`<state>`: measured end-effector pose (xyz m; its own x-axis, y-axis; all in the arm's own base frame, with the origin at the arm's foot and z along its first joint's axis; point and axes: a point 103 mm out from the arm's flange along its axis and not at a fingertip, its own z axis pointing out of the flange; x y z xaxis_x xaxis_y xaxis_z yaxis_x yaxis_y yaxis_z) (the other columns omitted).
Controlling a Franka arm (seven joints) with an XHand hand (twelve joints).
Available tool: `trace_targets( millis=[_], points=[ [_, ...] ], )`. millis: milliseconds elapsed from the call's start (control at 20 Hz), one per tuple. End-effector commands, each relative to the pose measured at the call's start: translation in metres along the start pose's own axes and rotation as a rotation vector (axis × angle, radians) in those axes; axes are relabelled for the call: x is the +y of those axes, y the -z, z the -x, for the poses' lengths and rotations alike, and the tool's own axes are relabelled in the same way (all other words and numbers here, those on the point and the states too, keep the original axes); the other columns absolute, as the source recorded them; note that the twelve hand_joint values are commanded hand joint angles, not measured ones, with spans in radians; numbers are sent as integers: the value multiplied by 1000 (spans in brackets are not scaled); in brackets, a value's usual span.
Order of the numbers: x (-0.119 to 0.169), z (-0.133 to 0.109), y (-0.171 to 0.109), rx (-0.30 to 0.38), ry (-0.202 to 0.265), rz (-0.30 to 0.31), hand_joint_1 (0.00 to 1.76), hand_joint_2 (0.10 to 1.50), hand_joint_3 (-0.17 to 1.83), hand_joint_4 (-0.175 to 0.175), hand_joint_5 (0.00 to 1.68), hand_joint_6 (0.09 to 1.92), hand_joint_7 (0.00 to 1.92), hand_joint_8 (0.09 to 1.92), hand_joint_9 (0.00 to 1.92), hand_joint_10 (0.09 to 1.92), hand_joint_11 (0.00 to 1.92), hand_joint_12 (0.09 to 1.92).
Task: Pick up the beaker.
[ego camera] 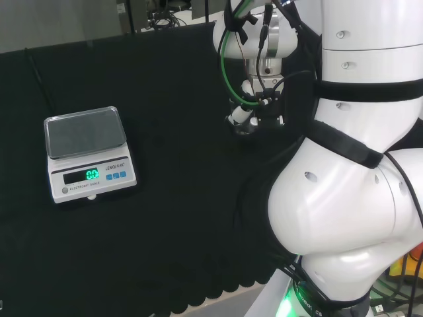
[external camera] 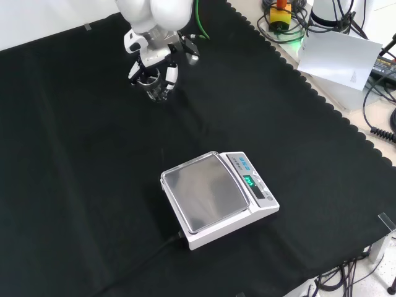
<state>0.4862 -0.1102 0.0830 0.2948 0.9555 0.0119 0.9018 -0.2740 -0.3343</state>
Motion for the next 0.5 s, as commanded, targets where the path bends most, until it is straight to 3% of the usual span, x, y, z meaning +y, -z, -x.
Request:
trace_targets(
  millis=[50, 300, 500],
  points=[
    [-3, 2, 17, 1, -5, 39, 1200, 817, 774, -16, 853, 1319, 897, 1485, 1253, 1081, 1366, 858],
    [-8, 3, 38, 0, -5, 71, 1203, 801, 803, -17, 858, 1323, 903, 1492, 1260, 1087, 1363, 872],
    [-19, 1, 73, -7, 2, 122, 1204, 794, 817, -22, 857, 1329, 908, 1495, 1264, 1089, 1360, 880]
  ],
)
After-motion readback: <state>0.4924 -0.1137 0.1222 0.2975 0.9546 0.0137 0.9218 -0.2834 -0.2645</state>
